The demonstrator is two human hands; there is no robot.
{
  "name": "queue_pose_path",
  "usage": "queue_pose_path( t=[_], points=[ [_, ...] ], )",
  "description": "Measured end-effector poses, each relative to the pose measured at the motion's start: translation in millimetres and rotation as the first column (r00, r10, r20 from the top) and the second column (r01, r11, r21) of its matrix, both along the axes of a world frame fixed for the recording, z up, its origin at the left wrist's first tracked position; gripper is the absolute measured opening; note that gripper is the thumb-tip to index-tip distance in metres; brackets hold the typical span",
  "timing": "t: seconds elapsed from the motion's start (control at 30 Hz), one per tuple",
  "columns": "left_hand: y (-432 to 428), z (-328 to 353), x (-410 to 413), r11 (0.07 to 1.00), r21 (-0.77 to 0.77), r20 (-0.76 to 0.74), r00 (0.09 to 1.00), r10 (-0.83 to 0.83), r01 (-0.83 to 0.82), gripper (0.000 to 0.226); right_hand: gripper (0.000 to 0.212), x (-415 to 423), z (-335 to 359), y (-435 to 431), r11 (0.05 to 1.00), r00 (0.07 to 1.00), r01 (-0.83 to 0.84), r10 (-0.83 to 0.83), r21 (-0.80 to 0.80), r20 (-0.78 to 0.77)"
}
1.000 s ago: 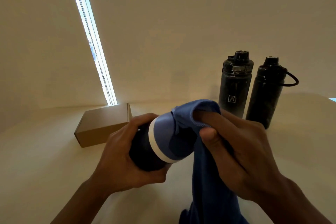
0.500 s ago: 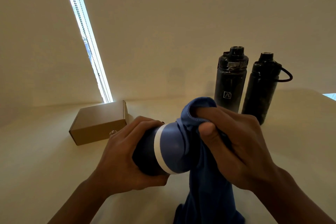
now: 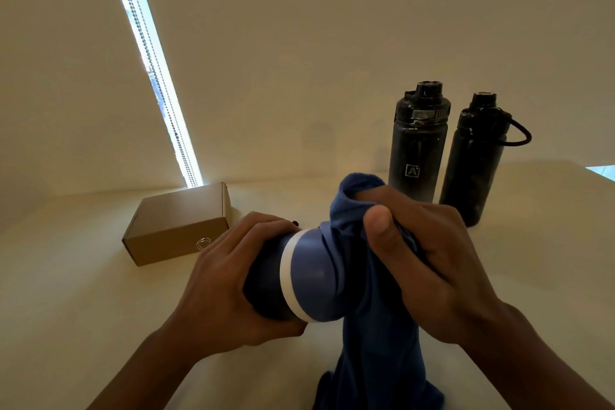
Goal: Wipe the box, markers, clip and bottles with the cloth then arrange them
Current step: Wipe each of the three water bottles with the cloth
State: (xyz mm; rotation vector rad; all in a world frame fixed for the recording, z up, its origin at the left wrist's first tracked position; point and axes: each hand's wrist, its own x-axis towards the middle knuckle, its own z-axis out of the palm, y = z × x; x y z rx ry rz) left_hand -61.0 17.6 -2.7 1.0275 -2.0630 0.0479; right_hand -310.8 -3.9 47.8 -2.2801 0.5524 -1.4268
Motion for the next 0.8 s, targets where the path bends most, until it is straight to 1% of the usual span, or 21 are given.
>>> queue_pose_path(
  t=[0.1, 0.23, 0.37, 0.6, 0.8],
  points=[
    [-0.9, -2.1, 0.4, 1.000, -0.007, 0.012, 1.000, 0.006, -0.006, 0.100, 0.035, -0.1, -2.2, -0.9, 0.996, 0.998, -0.011, 0.005, 0.091, 0.061],
    [-2.9, -4.2, 1.9, 1.000, -0.014, -0.013, 1.000, -0.005, 0.005, 0.098, 0.041, 1.6, -1.3, -1.0, 0.980, 0.992, -0.060, 0.037, 0.188, 0.122],
    [-2.0, -2.5, 1.0, 1.000, -0.023, -0.034, 0.999, 0.006, -0.007, 0.099, 0.039, 3.9, -0.8, 0.4, 0.951, 0.982, -0.099, 0.045, 0.293, 0.185],
    [-2.4, -1.2, 1.2, 0.999, -0.036, -0.086, 0.996, 0.008, -0.011, 0.099, 0.038, 7.6, 1.5, 4.3, 0.915, 0.966, -0.149, 0.054, 0.374, 0.253],
    [-1.9, -3.3, 2.9, 0.999, 0.003, -0.248, 0.968, -0.031, 0.033, 0.097, 0.038, 11.8, 1.5, 7.4, 0.929, 0.968, -0.129, 0.042, 0.348, 0.249]
  ],
)
